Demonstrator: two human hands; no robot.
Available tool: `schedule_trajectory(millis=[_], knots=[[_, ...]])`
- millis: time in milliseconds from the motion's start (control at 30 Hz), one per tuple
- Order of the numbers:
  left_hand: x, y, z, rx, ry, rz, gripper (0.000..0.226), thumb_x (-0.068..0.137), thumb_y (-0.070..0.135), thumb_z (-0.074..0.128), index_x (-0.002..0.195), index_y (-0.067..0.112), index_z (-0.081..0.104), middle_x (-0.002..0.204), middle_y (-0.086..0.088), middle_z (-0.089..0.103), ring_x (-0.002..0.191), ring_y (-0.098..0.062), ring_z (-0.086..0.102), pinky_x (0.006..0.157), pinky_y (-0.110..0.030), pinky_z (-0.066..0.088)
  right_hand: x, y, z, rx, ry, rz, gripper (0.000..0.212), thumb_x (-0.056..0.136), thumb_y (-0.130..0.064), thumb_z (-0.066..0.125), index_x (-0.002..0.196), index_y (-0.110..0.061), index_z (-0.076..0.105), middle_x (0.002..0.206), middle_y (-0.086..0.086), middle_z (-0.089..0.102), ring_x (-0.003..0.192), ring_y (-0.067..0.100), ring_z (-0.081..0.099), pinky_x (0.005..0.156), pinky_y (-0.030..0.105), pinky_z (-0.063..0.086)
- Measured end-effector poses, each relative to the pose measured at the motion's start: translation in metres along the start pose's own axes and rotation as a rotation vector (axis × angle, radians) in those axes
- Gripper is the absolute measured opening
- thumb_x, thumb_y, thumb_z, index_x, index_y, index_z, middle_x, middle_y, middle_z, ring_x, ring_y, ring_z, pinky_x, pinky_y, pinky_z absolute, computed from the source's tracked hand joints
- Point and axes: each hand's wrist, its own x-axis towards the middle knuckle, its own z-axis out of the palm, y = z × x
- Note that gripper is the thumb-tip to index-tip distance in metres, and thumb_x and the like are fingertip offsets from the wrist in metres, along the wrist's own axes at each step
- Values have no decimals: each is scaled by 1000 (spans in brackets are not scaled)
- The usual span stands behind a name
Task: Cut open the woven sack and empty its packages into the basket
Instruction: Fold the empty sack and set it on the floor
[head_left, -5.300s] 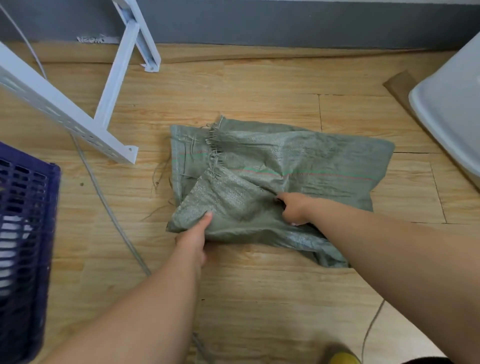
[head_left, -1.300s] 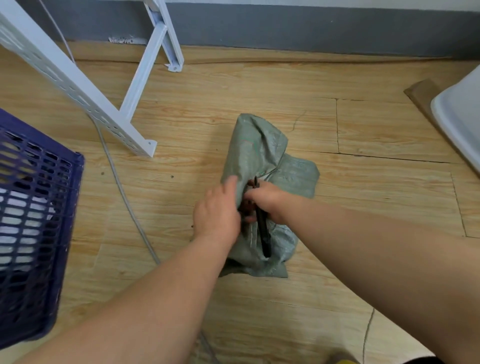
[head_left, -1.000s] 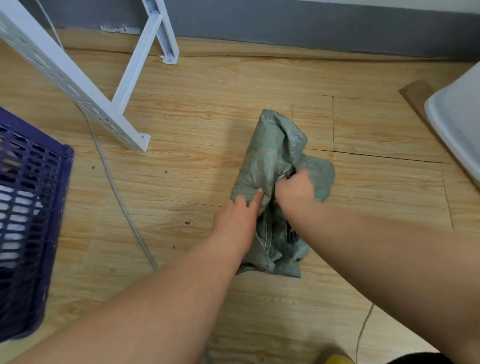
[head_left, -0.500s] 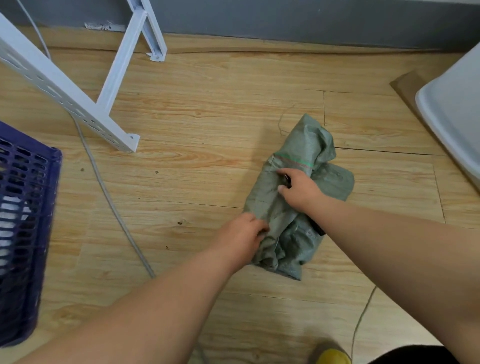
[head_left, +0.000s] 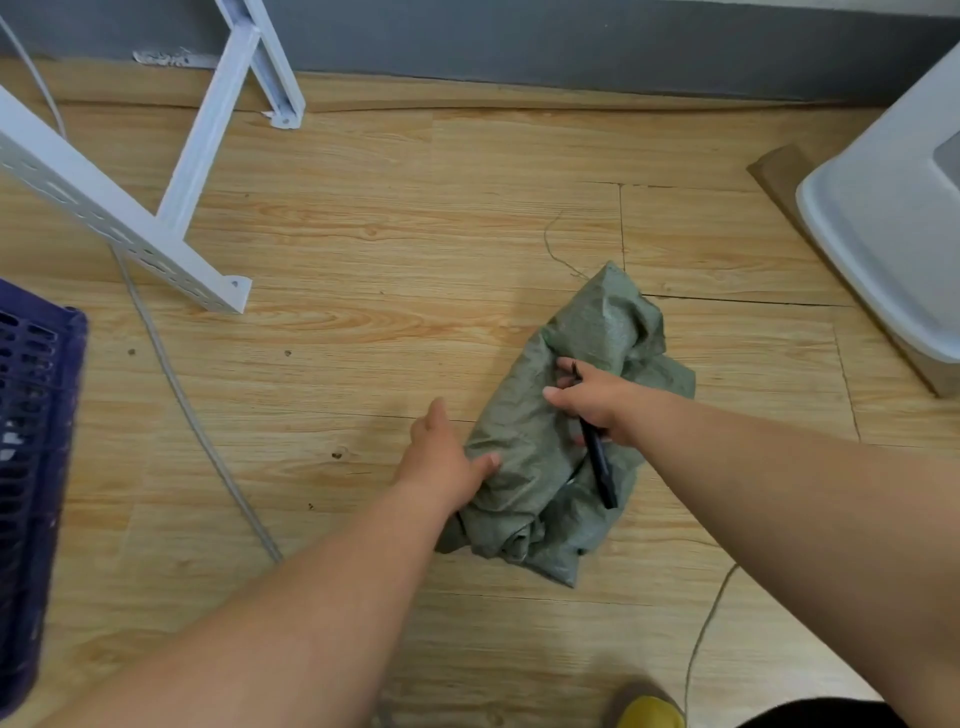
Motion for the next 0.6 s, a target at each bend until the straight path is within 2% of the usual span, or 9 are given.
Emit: schedule_trajectory(millis=[67,100,167,233,300,367,433,533,600], knots=[[4,0,0,-111,-202,-157,115,74,42,78,153,19,-2,153,-12,30,136,-32,38,107,-42,37,-6,0,4,97,-33,8,67,93,-31,60,150,-38,25,129,-8,50,124,24,48,100,52,47],[5,-2,3,-130,-254,-171,112,73,38,80,152,15,5,149,-12,37,132,-31,43,104,-40,39,-8,0,7,113,-52,1,65,94,-30,59,149,-40,25,123,-9,53,121,23,50,98,53,48],[2,-6,7,-111,-242,-130,87,73,28,81,143,13,30,135,-10,52,121,-28,53,99,-35,44,-11,-6,13,110,-66,-38,63,95,-28,58,147,-42,26,116,-8,57,114,22,56,92,51,52],[3,-13,4,-50,-95,-62,60,75,24,74,128,19,45,117,-5,62,102,-25,59,90,-35,50,-7,-17,18,151,24,-94,59,96,-22,55,146,-40,28,116,3,61,99,23,64,81,45,58],[2,-13,-9,51,89,5,51,79,21,67,124,25,43,102,-1,60,87,-24,59,73,-34,49,1,-25,12,279,157,-67,61,97,-15,50,147,-38,25,108,13,64,81,25,66,67,40,56],[-2,-14,-23,214,260,88,53,84,15,61,129,32,37,103,-1,55,79,-25,57,63,-34,44,0,-25,2,286,137,49,66,98,-14,51,149,-42,20,111,15,62,86,27,66,67,40,55],[-10,-12,-33,343,357,192,61,87,8,55,137,34,32,112,-3,49,79,-27,57,61,-34,42,-1,-20,1,232,15,144,61,97,-18,55,146,-41,27,122,13,60,98,27,65,75,44,57],[-13,-16,-39,607,512,475,78,78,-1,64,144,28,34,109,-9,51,73,-28,61,53,-35,46,5,-27,10,518,-19,61,44,95,-15,58,135,-29,45,122,7,64,95,22,68,75,43,58],[-10,-17,-43,854,520,637,82,75,0,68,147,23,35,105,-14,53,68,-28,62,51,-33,46,6,-39,15,628,12,33,33,96,-12,55,127,-22,53,119,3,67,92,20,71,71,39,59]])
